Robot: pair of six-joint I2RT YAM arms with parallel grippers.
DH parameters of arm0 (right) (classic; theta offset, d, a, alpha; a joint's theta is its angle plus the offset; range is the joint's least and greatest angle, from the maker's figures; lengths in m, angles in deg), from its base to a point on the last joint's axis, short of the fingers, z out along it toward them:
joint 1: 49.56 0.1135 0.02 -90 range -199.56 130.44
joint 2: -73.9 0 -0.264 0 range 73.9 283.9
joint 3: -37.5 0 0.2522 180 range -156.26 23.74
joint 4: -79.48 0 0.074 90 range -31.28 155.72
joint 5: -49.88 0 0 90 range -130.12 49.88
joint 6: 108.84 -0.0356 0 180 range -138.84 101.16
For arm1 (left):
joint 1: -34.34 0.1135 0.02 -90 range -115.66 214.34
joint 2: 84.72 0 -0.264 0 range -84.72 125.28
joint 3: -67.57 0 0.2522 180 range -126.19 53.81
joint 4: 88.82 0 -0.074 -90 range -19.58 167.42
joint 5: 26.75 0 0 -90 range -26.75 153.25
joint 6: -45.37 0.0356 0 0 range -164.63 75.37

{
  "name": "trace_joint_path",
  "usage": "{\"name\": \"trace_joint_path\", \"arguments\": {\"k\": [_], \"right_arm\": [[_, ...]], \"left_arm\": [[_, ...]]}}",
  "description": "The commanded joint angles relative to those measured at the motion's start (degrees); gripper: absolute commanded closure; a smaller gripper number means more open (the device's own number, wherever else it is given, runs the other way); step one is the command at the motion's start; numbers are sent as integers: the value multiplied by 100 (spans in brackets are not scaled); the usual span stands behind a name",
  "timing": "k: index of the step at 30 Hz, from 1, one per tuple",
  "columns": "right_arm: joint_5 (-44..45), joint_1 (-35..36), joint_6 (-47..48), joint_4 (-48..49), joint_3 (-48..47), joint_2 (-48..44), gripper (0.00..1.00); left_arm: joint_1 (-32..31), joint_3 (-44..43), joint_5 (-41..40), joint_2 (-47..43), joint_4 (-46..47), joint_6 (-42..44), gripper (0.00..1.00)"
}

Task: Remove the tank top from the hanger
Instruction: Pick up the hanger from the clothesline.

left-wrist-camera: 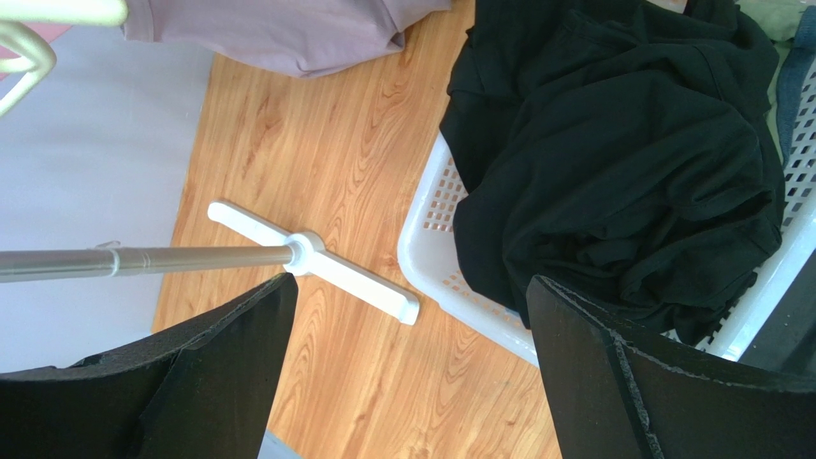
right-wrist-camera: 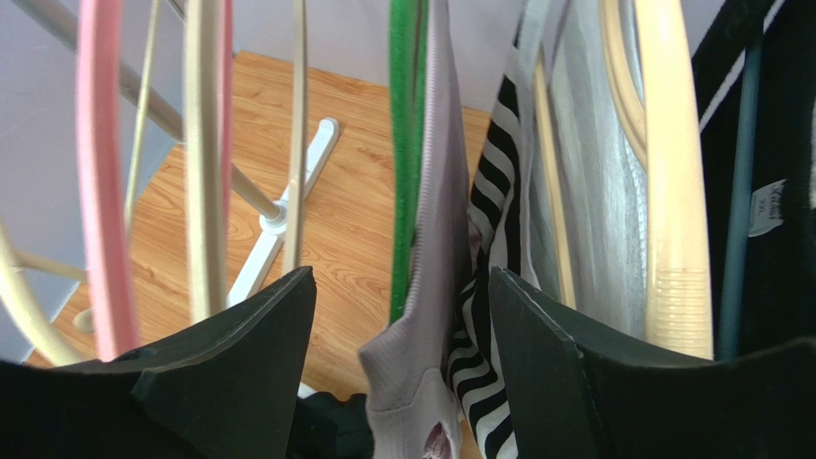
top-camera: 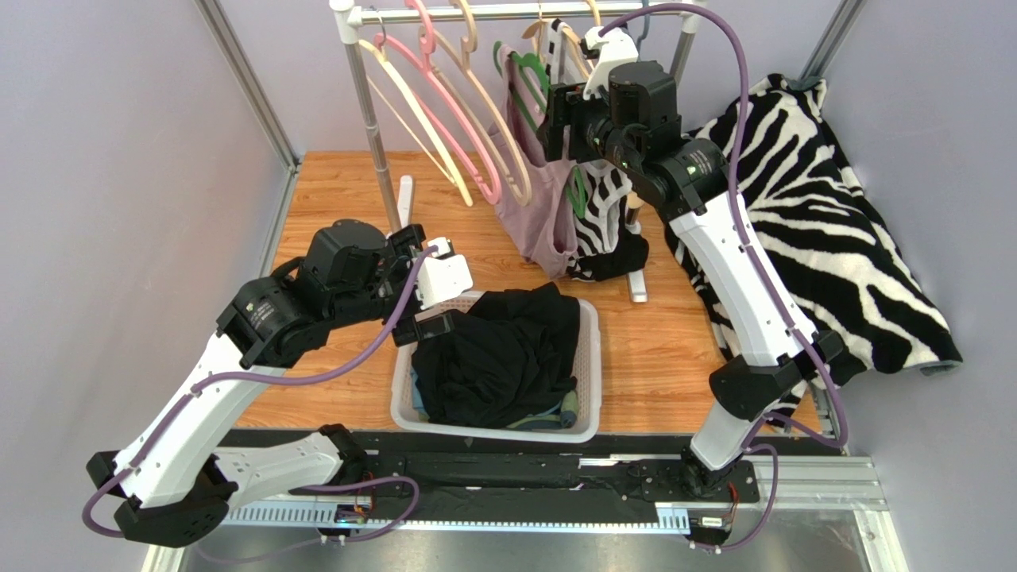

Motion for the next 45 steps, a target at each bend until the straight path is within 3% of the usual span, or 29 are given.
{"name": "trace_joint_path", "arguments": {"k": [1, 8, 11, 12, 14, 15, 17, 21, 24, 37, 45], "right_arm": [[-101, -49, -208, -32, -82, 2, 33], [-180, -41, -243, 90, 955, -489, 50], [-390, -41, -287, 196, 1307, -692, 63], [-417, -41, -287, 231, 1368, -736, 73], [-408, -32, -279, 371, 1474, -762, 82], [-400, 3, -252, 424, 1483, -762, 93], [-111, 221, 27, 617, 1483, -762, 100], [995, 793, 757, 1056, 1405, -657, 100], [1296, 1022, 908, 1136, 1133, -447, 100], [1007, 1260, 1093, 530, -45, 538, 100], [1041, 1278, 1101, 556, -90, 477, 100]], "left_arm": [[35, -98, 90, -104, 59, -76, 1], [35, -80, 99, -113, 94, -94, 1], [35, -89, 38, -87, 112, -102, 1], [35, -89, 38, -87, 112, -102, 1], [35, -124, 64, -78, 103, -120, 1], [35, -142, 64, -69, 103, -120, 1], [52, -177, 90, -69, 77, -111, 1], [61, -186, 99, -87, 50, -102, 1], [70, -177, 90, -95, 50, -102, 1], [79, -151, 90, -122, 59, -41, 1], [79, -36, 11, -166, 85, -14, 1]]}}
